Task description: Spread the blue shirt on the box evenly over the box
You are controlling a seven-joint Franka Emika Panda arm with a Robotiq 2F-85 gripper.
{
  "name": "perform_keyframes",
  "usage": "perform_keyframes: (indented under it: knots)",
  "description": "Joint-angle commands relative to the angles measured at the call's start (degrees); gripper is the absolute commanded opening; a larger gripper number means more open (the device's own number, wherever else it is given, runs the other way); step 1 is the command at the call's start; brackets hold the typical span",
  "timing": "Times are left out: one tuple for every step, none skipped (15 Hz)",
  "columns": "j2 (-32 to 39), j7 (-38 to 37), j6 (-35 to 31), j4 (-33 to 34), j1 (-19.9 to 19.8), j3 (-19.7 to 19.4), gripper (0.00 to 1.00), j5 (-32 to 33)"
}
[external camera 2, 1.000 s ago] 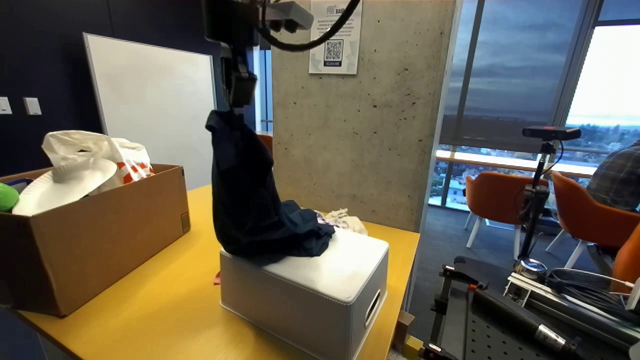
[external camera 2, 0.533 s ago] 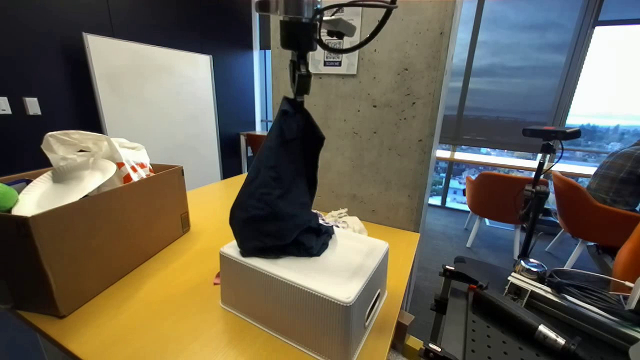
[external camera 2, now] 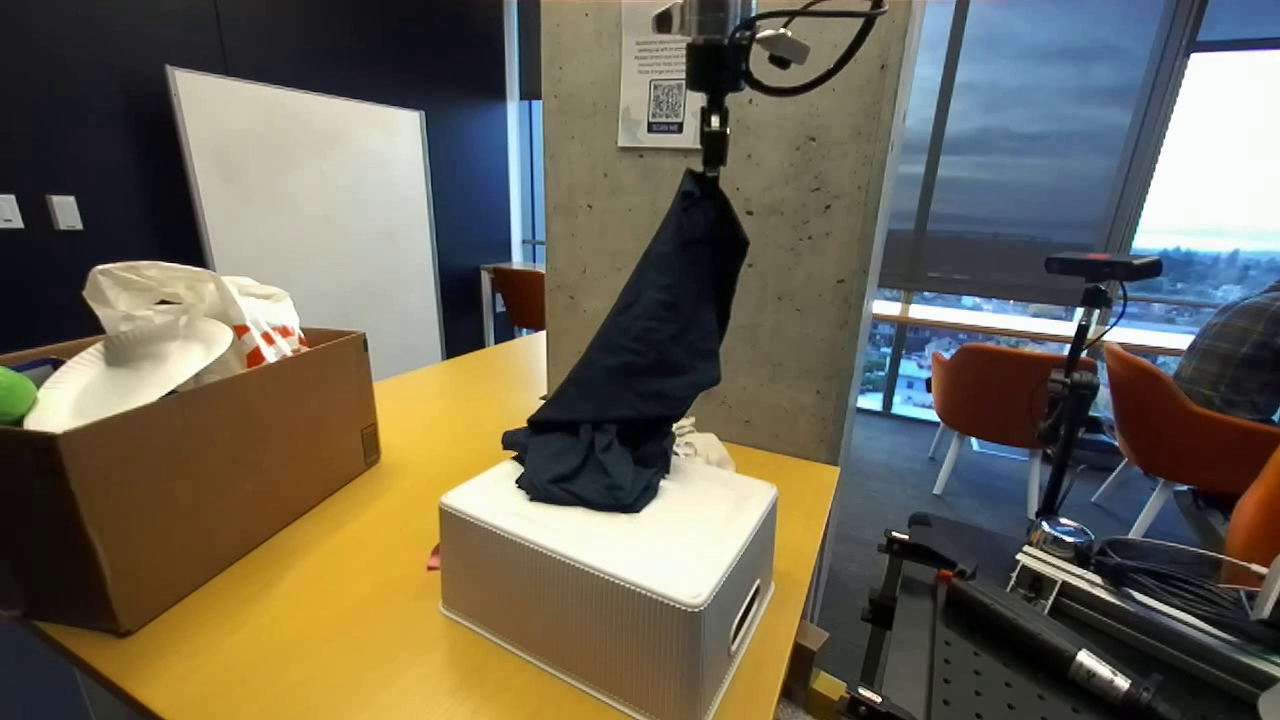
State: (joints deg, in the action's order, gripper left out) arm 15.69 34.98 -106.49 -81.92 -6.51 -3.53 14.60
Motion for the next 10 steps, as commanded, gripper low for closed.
perform_keyframes:
  knots:
    - [-7.05,-3.83,-0.28,-6.95,-2.53,-2.59,0.01,0.65]
    - [-8.47,-4.55,-0.14,-8.22,-3.45,-3.53,0.01,0.64]
    - [-9.66,-5.26,-0.32,-9.48,-4.17,-4.38,0.01,0.88]
    - [-10.78,-5.93,-0.46,-10.66,-4.86,-5.2,0.01,1.06]
    - [-11.77,-6.89,-0.44,-11.6,-5.49,-6.0,0.01,1.24]
    - [-12.92,-7.45,-0.41,-12.57,-6.05,-6.74,0.01,1.35]
    - [-14.03,-7.69,0.03,-13.26,-6.49,-7.26,0.01,1.08]
    - [-14.99,-8.01,0.77,-14.11,-6.33,-7.39,0.01,1.6]
    - [-16.02,-8.11,1.13,-15.17,-5.85,-7.12,0.01,2.34]
    - [-16.88,-8.36,1.26,-16.27,-5.27,-6.69,0.01,3.04]
